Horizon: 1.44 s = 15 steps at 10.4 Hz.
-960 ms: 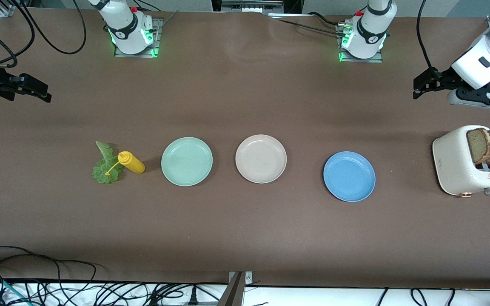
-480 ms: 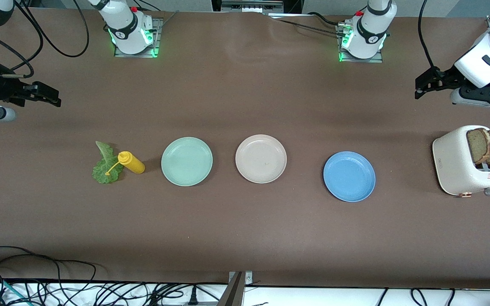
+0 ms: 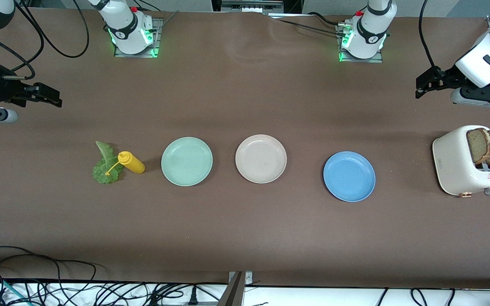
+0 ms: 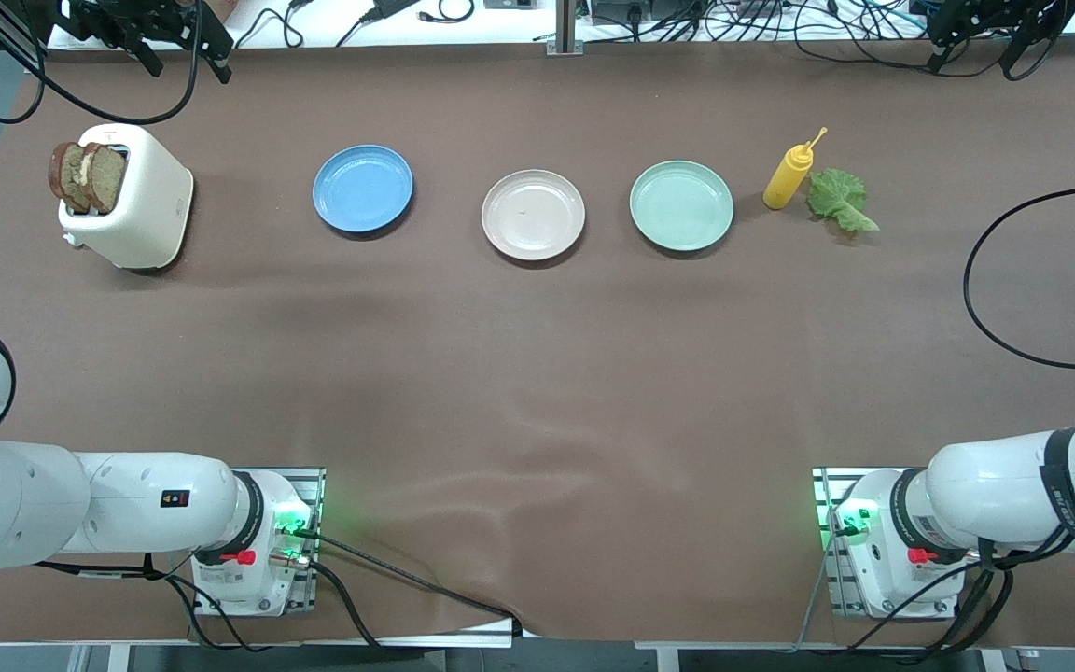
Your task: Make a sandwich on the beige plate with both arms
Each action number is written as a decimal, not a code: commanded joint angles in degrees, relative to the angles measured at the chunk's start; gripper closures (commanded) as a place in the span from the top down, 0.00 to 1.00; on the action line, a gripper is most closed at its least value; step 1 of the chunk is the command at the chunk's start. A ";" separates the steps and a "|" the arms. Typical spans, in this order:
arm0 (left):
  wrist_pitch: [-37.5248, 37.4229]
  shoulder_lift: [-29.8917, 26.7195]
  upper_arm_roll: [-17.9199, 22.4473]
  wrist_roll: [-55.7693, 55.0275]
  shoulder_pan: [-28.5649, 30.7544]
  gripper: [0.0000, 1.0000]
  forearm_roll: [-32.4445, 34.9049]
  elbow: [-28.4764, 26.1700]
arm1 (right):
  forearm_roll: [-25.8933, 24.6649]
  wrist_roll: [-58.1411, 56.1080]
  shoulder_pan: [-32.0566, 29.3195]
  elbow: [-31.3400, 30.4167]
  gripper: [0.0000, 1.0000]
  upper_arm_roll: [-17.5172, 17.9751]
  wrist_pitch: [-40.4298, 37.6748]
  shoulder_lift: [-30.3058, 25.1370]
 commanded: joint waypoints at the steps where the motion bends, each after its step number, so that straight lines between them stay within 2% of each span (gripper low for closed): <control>1: -1.51 0.85 0.20 1.43 0.09 1.00 0.82 1.93 | -0.73 -0.29 0.00 0.49 1.00 -0.04 -1.24 -0.65; 15: -1.51 1.03 0.29 1.43 0.18 1.00 0.90 1.85 | -0.73 -0.73 0.00 -0.13 1.00 -0.13 -0.62 -0.73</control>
